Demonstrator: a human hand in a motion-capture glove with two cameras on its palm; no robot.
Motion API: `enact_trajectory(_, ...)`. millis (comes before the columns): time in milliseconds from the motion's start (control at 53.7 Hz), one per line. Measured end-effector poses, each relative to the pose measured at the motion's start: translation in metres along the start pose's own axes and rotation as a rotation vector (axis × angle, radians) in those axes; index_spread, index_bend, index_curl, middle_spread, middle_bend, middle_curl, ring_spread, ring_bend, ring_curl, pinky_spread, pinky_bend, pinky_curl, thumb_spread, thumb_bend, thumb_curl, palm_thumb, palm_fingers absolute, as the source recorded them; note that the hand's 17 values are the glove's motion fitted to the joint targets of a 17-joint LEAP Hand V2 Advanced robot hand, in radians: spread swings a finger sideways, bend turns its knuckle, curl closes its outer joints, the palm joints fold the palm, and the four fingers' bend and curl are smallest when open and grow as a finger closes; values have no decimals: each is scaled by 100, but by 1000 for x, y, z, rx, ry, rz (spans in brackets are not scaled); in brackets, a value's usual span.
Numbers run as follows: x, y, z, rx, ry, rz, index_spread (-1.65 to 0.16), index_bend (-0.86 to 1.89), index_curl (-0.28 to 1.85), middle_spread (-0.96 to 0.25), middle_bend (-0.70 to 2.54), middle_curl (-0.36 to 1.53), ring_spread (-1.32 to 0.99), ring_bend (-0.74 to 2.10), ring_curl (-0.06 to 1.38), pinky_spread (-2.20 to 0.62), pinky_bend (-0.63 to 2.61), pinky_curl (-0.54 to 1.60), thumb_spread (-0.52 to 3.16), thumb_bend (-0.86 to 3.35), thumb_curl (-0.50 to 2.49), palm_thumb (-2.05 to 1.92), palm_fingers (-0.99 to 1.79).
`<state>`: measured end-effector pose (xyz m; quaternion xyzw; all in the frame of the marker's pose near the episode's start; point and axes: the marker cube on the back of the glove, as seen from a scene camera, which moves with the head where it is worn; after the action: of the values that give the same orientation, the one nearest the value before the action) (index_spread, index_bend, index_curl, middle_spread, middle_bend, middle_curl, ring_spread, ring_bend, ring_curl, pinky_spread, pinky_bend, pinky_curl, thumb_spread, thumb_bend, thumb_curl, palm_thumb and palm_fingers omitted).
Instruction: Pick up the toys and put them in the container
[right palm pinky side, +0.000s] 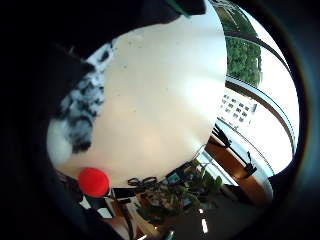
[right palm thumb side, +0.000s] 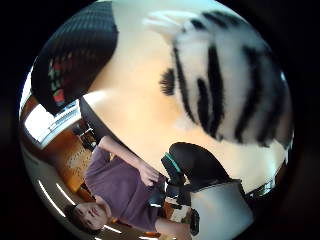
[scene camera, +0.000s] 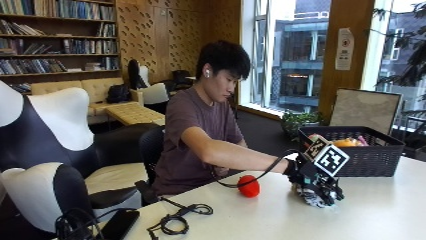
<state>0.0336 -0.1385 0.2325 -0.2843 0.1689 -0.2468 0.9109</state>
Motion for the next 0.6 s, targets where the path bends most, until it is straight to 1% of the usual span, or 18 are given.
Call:
enact_trajectory(56, 2, -6, 4, 41, -28, -3, -23, 8, 14, -1, 10, 22, 2, 15, 32, 5, 70, 35, 116, -2, 34, 11, -35)
enact_trajectory(75, 2, -8, 5, 67, -44, -6, -24, 10, 15, 0, 6, 21, 3, 11, 30, 7, 80, 39, 115, -2, 34, 12, -30)
enact_trajectory(130, 4, -13, 9, 142, -84, -17, -25, 14, 16, 0, 9, 20, 4, 11, 28, 8, 90, 40, 114, -1, 35, 14, -21)
enact_trajectory(168, 4, -14, 10, 177, -97, -23, -27, 16, 17, -5, 18, 22, -1, 33, 34, 5, 88, 39, 116, 2, 36, 20, 14)
enact_trajectory(186, 4, -15, 10, 192, -102, -26, -27, 15, 16, -3, 12, 20, 2, 22, 28, 6, 93, 40, 115, 0, 35, 18, -2)
enact_trajectory(205, 3, -16, 10, 209, -108, -28, -28, 17, 18, -8, 21, 22, -5, 41, 36, 4, 86, 39, 116, 2, 37, 22, 21)
enact_trajectory(224, 3, -16, 11, 229, -115, -31, -28, 15, 17, -9, 20, 22, -7, 42, 34, 4, 85, 38, 116, 2, 37, 23, 22)
enact_trajectory(261, 1, -18, 11, 276, -132, -37, -29, 17, 18, -17, 31, 25, -13, 56, 37, 1, 75, 35, 117, 3, 38, 27, 42)
enact_trajectory(279, -1, -19, 12, 299, -140, -38, -29, 18, 18, -19, 31, 26, -16, 57, 37, 0, 74, 34, 117, 3, 38, 28, 44)
enact_trajectory(335, -8, -23, 14, 352, -164, -28, -29, 22, 20, -24, 52, 33, -23, 74, 43, -6, 61, 30, 118, 7, 42, 36, 70)
enact_trajectory(354, -11, -25, 15, 366, -173, -21, -29, 22, 20, -26, 54, 34, -25, 77, 44, -8, 59, 29, 116, 7, 43, 38, 72)
enact_trajectory(373, -13, -26, 16, 380, -183, -14, -30, 18, 20, -27, 48, 32, -26, 74, 43, -7, 61, 30, 118, 5, 41, 34, 58)
enact_trajectory(391, -16, -28, 17, 395, -196, -5, -30, 23, 24, -28, 58, 37, -28, 88, 51, -11, 58, 32, 112, 10, 46, 45, 75)
enact_trajectory(447, -19, -29, 17, 440, -245, 21, -31, 24, 24, -30, 68, 41, -33, 93, 52, -17, 59, 31, 102, 13, 51, 55, 88)
enact_trajectory(503, -15, -25, 14, 456, -280, 34, -32, 30, 27, -31, 77, 45, -36, 95, 56, -21, 59, 32, 93, 13, 55, 59, 93)
enact_trajectory(522, -15, -24, 13, 454, -287, 37, -32, 28, 27, -32, 75, 46, -37, 97, 57, -22, 59, 33, 92, 12, 56, 59, 86)
enact_trajectory(559, -14, -22, 9, 444, -298, 48, -34, 37, 31, -31, 84, 50, -39, 97, 59, -25, 63, 35, 85, 12, 59, 61, 97)
enact_trajectory(596, -13, -18, 4, 433, -306, 65, -35, 42, 33, -31, 87, 52, -41, 97, 60, -26, 65, 36, 80, 12, 61, 62, 99)
